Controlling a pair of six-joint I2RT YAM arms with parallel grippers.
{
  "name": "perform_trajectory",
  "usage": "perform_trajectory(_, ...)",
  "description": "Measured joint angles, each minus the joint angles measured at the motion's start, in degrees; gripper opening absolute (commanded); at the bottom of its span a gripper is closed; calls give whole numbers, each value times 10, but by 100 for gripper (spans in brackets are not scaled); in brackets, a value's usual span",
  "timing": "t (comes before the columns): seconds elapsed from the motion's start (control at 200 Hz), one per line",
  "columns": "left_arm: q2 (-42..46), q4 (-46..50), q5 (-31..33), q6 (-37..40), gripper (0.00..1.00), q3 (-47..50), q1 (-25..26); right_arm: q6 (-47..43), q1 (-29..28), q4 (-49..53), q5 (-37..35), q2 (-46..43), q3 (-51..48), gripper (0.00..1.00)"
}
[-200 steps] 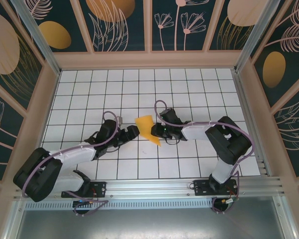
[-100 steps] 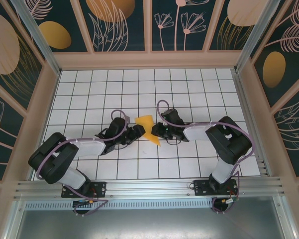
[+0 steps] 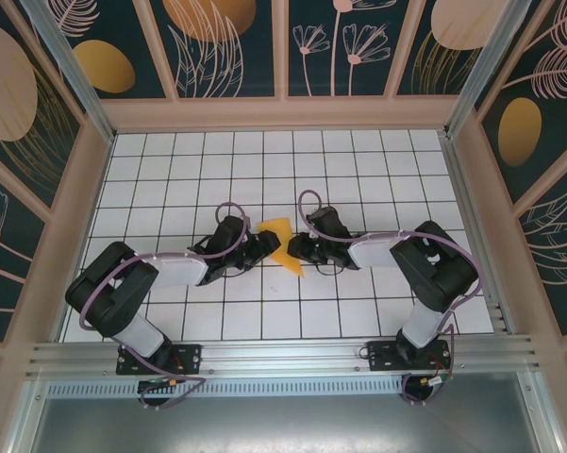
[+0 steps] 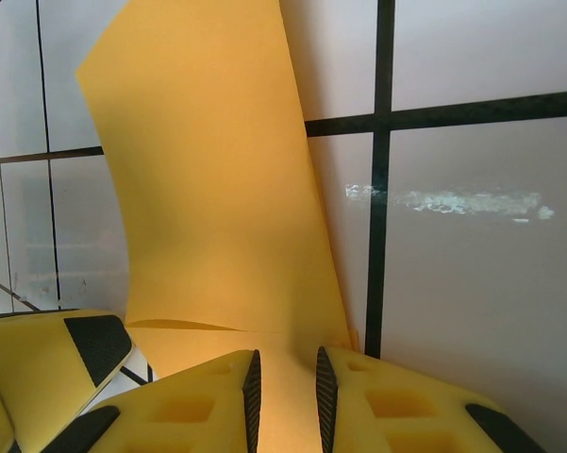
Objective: Fold a paper plane with a square sheet of paper (pick it up from the middle)
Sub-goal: Fold the wing for the fifth time at the center of the table.
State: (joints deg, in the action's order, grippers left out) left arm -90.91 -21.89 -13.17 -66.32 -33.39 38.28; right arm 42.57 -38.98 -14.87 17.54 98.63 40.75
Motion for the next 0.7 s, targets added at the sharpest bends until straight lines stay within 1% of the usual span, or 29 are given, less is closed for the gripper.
perform_trajectory(0.175,0,20,16,0,74,-4,0,0,0,-1,1,0,0,27)
perform_trajectory(0.26,0,22,16,0,72,-4,0,0,0,-2,1,0,-1,27)
perform_trajectory(0.505,-22,7,-7,-1,56,-9,0,0,0,-8,2,0,-4,27)
perform_trajectory(0.645,-28,-10,-21,-5,45,-10,0,0,0,-8,2,-1,-4,28)
perform_trajectory(0.701,-29,-15,-25,-4,39,-10,0,0,0,-8,2,-1,-4,28)
